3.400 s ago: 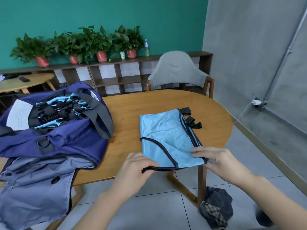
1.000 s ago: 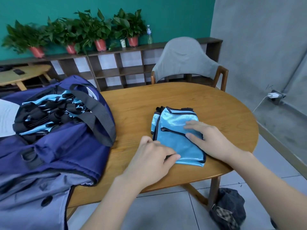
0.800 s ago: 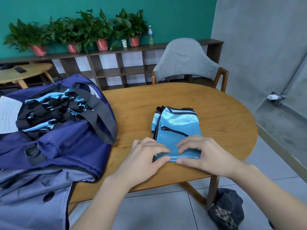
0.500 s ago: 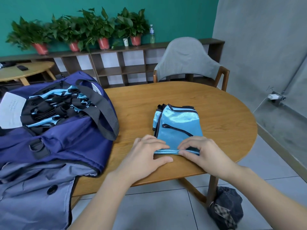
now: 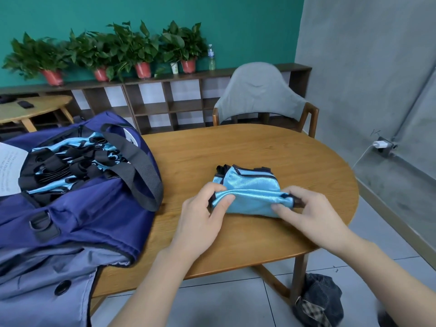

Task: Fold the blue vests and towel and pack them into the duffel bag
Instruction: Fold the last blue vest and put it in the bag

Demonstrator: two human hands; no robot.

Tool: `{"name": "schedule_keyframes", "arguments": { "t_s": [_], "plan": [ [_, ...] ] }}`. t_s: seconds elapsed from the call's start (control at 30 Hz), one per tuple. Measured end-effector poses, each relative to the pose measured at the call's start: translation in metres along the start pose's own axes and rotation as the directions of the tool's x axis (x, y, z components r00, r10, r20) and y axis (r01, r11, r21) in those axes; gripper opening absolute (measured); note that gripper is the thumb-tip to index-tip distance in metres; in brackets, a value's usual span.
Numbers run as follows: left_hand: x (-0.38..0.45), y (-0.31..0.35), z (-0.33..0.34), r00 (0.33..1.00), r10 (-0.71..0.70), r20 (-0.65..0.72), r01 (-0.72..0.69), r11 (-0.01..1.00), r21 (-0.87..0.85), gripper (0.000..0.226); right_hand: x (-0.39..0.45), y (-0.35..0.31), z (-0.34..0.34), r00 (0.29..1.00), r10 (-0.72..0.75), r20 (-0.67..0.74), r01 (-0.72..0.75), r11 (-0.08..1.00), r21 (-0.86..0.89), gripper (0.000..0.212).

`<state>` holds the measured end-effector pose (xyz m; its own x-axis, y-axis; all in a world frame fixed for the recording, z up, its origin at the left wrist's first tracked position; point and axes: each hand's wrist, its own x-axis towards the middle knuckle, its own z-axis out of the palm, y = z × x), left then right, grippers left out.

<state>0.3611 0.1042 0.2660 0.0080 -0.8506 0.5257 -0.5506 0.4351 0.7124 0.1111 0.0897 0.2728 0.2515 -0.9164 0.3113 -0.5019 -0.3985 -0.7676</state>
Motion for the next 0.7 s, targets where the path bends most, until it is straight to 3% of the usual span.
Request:
{"name": "schedule_keyframes", "arguments": {
  "t_s": [0.1,0.23,0.37,0.5,0.7],
  "plan": [
    [0.004,0.005,-0.001,0.999,-0.01,-0.052,0.004,0.994,-0.109,0.008,0.003,-0.008,-0.008,0.995,0.086,0.055,-0.098,0.956,0.277,0.012],
    [0.014,0.005,0.005,0.996,-0.065,-0.054,0.058,0.989,-0.133,0.007,0.014,-0.003,-0.006,0.978,0.2,0.053,-0.206,0.917,0.342,0.016],
    [0.032,-0.006,0.013,0.993,-0.108,-0.05,0.108,0.994,-0.008,0.006,0.027,0.006,0.002,0.962,0.273,0.005,-0.266,0.935,0.234,0.017],
    [0.047,-0.024,0.018,0.981,-0.193,0.019,0.186,0.965,0.185,0.012,0.039,0.014,0.008,0.954,0.294,-0.054,-0.294,0.956,0.019,0.021],
    [0.05,-0.032,0.017,0.976,-0.019,0.218,-0.019,0.985,0.17,0.017,0.047,0.019,0.011,0.939,0.331,-0.093,-0.343,0.922,-0.18,0.024]
  ]
}}
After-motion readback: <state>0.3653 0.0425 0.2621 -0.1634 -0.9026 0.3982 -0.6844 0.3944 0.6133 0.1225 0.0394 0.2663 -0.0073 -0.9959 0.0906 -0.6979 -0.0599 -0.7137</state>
